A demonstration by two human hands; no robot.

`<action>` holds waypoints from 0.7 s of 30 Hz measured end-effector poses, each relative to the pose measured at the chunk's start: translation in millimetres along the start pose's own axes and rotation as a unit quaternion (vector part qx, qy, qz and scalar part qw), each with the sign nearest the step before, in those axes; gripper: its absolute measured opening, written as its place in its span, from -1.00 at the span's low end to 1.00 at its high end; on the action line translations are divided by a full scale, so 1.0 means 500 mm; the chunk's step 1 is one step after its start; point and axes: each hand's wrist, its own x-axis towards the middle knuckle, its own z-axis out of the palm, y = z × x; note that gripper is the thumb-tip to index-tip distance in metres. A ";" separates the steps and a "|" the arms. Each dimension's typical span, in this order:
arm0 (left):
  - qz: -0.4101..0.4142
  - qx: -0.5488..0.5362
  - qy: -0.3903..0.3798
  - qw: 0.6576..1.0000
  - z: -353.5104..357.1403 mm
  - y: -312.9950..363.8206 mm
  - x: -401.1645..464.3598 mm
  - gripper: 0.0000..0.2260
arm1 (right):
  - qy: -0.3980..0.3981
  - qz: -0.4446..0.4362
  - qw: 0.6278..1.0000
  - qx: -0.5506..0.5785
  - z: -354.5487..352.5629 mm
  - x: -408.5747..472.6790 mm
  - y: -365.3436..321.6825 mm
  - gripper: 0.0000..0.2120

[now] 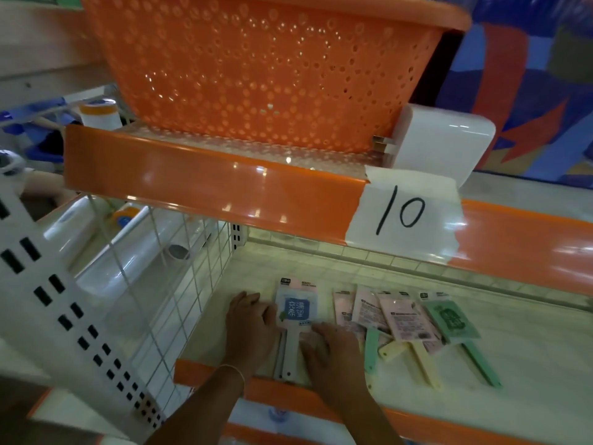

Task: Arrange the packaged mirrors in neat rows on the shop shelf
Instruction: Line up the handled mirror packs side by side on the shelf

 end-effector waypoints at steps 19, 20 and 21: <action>0.002 -0.048 0.011 0.999 -0.024 0.016 -0.007 -0.84 | 0.006 -0.034 0.999 -0.001 0.015 -0.003 0.018 -0.65; 0.005 -0.049 0.013 0.999 -0.026 0.018 -0.008 -0.84 | 0.008 -0.036 0.999 0.004 0.014 -0.004 0.018 -0.65; 0.007 -0.049 0.013 0.999 -0.027 0.017 -0.009 -0.85 | 0.009 -0.035 0.999 0.009 0.010 -0.006 0.016 -0.66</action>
